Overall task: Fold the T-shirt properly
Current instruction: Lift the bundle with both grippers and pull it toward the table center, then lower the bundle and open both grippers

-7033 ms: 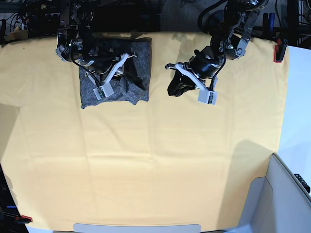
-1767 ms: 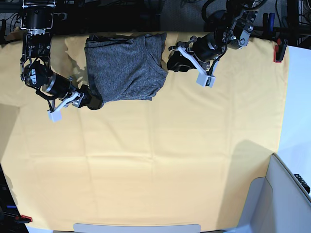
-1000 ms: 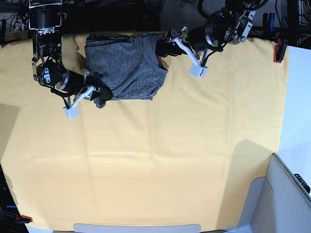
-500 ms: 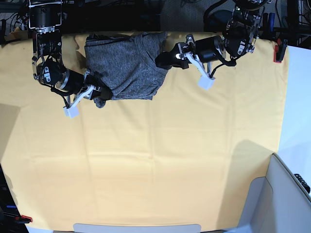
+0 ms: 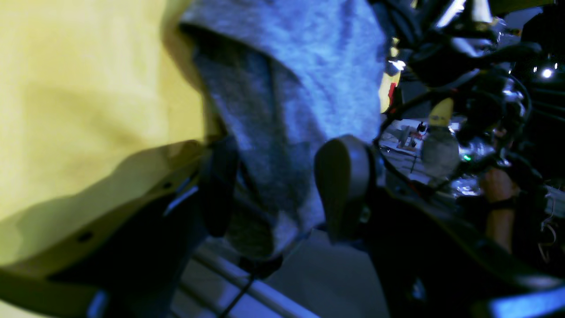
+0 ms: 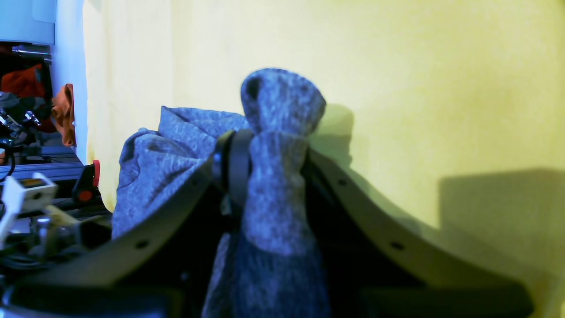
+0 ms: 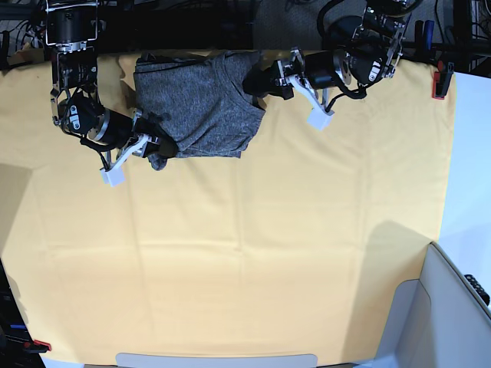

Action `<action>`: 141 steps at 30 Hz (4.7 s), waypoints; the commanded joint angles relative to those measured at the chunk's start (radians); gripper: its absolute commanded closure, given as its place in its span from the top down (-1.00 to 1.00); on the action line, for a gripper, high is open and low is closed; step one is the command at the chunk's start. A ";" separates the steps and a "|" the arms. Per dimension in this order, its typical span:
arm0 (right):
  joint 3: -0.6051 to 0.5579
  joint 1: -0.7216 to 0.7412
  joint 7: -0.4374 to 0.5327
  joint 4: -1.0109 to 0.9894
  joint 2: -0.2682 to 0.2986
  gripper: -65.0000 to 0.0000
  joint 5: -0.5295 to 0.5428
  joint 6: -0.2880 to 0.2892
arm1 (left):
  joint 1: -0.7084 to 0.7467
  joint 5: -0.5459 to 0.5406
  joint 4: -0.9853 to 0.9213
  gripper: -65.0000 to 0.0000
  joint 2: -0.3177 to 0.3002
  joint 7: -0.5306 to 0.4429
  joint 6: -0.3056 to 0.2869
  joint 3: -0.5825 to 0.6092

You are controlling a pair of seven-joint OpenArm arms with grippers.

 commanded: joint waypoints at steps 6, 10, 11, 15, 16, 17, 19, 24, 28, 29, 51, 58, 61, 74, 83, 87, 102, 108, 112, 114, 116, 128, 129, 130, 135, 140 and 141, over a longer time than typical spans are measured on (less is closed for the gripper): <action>0.001 -0.007 -0.030 0.000 0.001 -0.60 0.009 -0.014 | -0.021 0.103 0.005 -0.03 0.013 0.003 0.003 0.100; 0.002 -0.007 -0.030 0.000 0.001 -0.60 0.009 -0.014 | -0.046 0.115 0.005 -0.03 0.025 0.010 0.003 0.131; 0.002 -0.007 -0.030 0.000 0.001 -0.60 0.009 -0.014 | -0.047 0.115 0.005 -0.03 0.025 0.009 0.003 0.142; 0.004 -0.007 -0.030 0.000 -0.001 -0.60 0.009 -0.014 | -0.047 0.115 0.005 -0.03 0.025 0.007 0.003 0.151; 0.004 -0.007 -0.030 0.000 -0.001 -0.60 0.009 -0.014 | -0.049 0.115 0.005 -0.03 0.025 0.007 0.003 0.151; 0.006 -0.007 -0.030 0.000 0.001 -0.60 0.009 -0.014 | -0.052 0.115 0.005 -0.03 0.025 0.009 0.003 0.151; 0.006 -0.007 -0.030 0.000 0.001 -0.60 0.009 -0.014 | -0.069 0.115 -0.002 -0.03 0.025 0.010 0.003 0.154; 0.006 -0.007 -0.028 0.000 -0.001 -0.61 0.009 -0.014 | -0.083 0.115 -0.035 -0.09 0.025 0.012 0.003 0.175; 0.007 -0.007 -0.027 0.000 0.001 -0.62 0.009 -0.014 | -0.120 0.117 -0.066 -0.37 0.024 0.012 0.003 0.229; 0.007 -0.007 -0.027 0.000 0.002 -0.67 0.009 -0.014 | -0.129 0.117 -0.072 -0.49 0.024 0.010 0.003 0.241; 0.070 -0.165 -0.027 0.286 -0.001 -0.96 -0.212 -0.017 | -0.377 0.118 -0.115 -0.99 -0.002 0.127 0.089 0.251; 0.180 -0.243 -0.025 0.309 -0.059 -0.97 -0.213 -0.017 | -0.511 0.118 -0.269 -0.99 0.006 0.125 0.089 0.252; 0.216 -0.272 -0.025 0.344 -0.085 -0.97 -0.213 -0.017 | -0.568 0.118 -0.302 -0.99 0.018 0.125 0.089 0.252; 0.233 -0.297 -0.025 0.361 -0.261 -0.97 -0.215 -0.017 | -0.735 0.118 -0.421 -0.99 0.087 0.072 0.089 0.456; 0.228 -0.297 -0.025 0.361 -0.308 -0.97 -0.215 -0.017 | -0.824 0.118 -0.519 -0.99 0.107 0.030 0.089 0.495; 0.228 -0.298 -0.025 0.364 -0.308 -0.97 -0.215 -0.017 | -0.851 0.118 -0.519 -0.99 0.110 0.030 0.089 0.495; 0.234 -0.280 -0.025 0.364 -0.297 -0.63 -0.215 -0.044 | -0.864 0.118 -0.525 -0.29 0.108 0.038 0.089 0.487; 0.236 -0.251 -0.025 0.414 -0.249 -0.12 -0.212 -0.126 | -0.870 0.112 -0.447 -0.13 0.079 0.070 0.093 0.465; 0.272 -0.217 -0.025 0.490 -0.234 -0.13 -0.212 -0.154 | -0.864 0.109 -0.376 -0.13 0.070 0.096 0.093 0.364; 0.291 -0.203 -0.025 0.510 -0.232 -0.13 -0.213 -0.174 | -0.847 0.109 -0.339 -0.13 0.070 0.128 0.093 0.312; 0.315 -0.193 -0.025 0.513 -0.226 -0.12 -0.213 -0.177 | -0.831 0.109 -0.302 -0.13 0.068 0.139 0.093 0.271; 0.256 -0.177 -0.032 0.585 -0.192 -0.53 -0.210 -0.174 | -0.517 0.108 0.000 -0.54 -0.017 0.093 0.087 0.086; 0.234 -0.173 -0.032 0.592 -0.192 -0.72 -0.212 -0.174 | -0.483 0.108 0.020 -0.64 -0.017 0.092 0.087 0.082; 0.216 -0.167 -0.032 0.595 -0.191 -0.89 -0.213 -0.174 | -0.456 0.108 0.035 -0.73 -0.013 0.090 0.087 0.080; 0.165 -0.171 -0.032 0.599 -0.176 -0.99 -0.212 -0.172 | -0.351 0.108 0.087 -0.96 0.012 0.092 0.087 0.080; 0.162 -0.197 -0.032 0.594 -0.156 -0.99 -0.213 -0.172 | -0.287 0.108 0.109 -0.96 0.052 0.099 0.087 0.088; 0.160 -0.209 -0.032 0.592 -0.146 -0.99 -0.213 -0.172 | -0.271 0.108 0.109 -0.96 0.062 0.099 0.087 0.089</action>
